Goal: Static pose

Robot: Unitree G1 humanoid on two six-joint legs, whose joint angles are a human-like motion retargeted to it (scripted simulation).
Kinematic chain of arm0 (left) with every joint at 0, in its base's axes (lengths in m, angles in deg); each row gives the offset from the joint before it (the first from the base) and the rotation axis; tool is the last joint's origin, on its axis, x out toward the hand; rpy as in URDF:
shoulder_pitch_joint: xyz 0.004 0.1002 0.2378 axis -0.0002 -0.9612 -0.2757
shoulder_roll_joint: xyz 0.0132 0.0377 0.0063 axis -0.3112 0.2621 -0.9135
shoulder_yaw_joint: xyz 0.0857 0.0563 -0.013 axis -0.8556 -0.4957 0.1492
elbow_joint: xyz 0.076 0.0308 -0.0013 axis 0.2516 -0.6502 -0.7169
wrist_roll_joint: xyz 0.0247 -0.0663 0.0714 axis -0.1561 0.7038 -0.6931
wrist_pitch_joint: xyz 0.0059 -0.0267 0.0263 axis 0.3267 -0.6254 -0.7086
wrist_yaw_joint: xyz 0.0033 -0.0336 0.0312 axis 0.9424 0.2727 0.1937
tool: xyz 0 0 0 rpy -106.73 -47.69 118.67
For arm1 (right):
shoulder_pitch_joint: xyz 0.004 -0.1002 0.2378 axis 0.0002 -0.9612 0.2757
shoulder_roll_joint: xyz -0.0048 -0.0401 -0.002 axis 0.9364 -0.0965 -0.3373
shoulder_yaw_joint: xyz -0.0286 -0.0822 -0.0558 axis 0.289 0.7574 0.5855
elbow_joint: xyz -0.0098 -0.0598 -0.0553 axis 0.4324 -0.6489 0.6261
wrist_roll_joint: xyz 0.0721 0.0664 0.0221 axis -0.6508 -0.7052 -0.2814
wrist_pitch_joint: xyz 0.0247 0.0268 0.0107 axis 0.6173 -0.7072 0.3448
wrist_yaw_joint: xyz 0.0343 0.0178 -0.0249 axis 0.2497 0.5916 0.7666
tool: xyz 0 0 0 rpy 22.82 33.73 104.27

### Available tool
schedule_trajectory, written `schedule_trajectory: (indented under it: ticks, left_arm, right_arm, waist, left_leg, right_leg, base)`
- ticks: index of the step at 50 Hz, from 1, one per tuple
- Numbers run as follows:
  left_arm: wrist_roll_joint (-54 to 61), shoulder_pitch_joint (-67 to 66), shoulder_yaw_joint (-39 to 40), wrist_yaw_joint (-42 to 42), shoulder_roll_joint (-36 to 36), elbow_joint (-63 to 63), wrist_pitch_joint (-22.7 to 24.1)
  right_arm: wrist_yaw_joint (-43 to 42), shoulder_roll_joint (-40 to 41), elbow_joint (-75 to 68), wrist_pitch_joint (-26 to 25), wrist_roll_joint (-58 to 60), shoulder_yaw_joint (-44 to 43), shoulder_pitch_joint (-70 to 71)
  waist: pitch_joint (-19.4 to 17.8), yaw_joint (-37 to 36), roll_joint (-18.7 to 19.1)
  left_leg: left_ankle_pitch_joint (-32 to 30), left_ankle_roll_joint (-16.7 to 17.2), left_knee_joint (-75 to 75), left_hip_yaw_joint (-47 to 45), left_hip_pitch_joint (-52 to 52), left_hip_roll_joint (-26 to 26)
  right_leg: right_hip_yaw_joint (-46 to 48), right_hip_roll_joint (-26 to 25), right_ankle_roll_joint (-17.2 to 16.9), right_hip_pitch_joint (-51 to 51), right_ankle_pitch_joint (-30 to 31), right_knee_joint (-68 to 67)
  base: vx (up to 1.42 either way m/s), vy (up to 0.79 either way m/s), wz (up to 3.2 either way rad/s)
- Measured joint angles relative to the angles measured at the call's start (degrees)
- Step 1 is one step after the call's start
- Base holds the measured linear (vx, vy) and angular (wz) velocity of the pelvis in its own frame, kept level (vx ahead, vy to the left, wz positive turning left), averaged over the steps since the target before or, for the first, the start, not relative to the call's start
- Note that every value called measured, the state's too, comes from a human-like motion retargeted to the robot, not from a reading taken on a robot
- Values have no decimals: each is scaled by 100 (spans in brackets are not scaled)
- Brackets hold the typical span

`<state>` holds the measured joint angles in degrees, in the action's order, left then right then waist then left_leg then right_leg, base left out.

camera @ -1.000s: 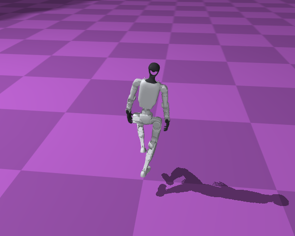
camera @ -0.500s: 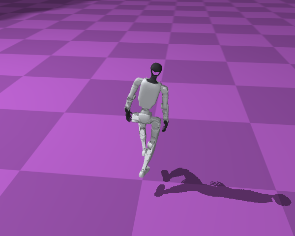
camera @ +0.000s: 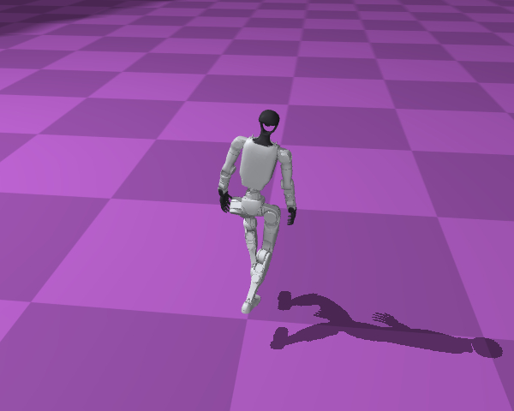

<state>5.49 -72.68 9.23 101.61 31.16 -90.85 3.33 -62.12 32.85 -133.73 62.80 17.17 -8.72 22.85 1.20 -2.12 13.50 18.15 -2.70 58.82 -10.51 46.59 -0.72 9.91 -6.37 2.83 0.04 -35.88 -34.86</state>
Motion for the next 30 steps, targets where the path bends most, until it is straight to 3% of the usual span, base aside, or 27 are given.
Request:
schedule_trajectory:
  ticks: [8, 15, 18, 25, 30]
  left_arm:
    - [148, 138, -84, -43, -87, 144, 53]
    - [209, 152, -289, 131, -299, 583, 135]
    - [196, 163, -392, 223, -450, 812, 155]
    - [335, 262, -538, 287, -729, 1166, 128]
    - [600, 292, -540, 379, -817, 1517, 104]
  right_arm:
    - [-50, -84, 158, 13, 250, 209, 202]
    - [151, -280, 423, -2, 513, 452, 316]
    - [258, -390, 556, 16, 583, 519, 373]
    - [298, -606, 653, 87, 563, 546, 471]
    - [360, -679, 537, 107, 539, 505, 454]
  waist:
    - [70, 78, -425]
    - [144, 458, -936]
    - [155, 734, -1109]
    - [54, 1286, -1030]
    - [-13, 1539, -779]
  left_leg:
    - [374, -329, -243, -183, -440, 447]
    - [439, -525, -831, -382, -950, 1278]
    - [482, -582, -1156, -379, -1200, 1624]
    - [576, -405, -2062, 11, -2165, 1937]
    - [589, -164, -2528, 304, -2842, 1779]
  right_leg:
    - [-143, 501, -287, -54, 407, -742]
    - [-451, 1460, -816, -1025, 1976, -2910]
    - [-660, 1921, -882, -1708, 2516, -3985]
    - [-917, 2627, -490, -3265, 2150, -5077]
    - [-991, 2616, -309, -4238, 2004, -4754]
  base:
    - [31, 5, 4]
    - [30, 6, 35]
    - [33, 3, 53]
    - [42, -4, 35]
    - [51, -13, 13]
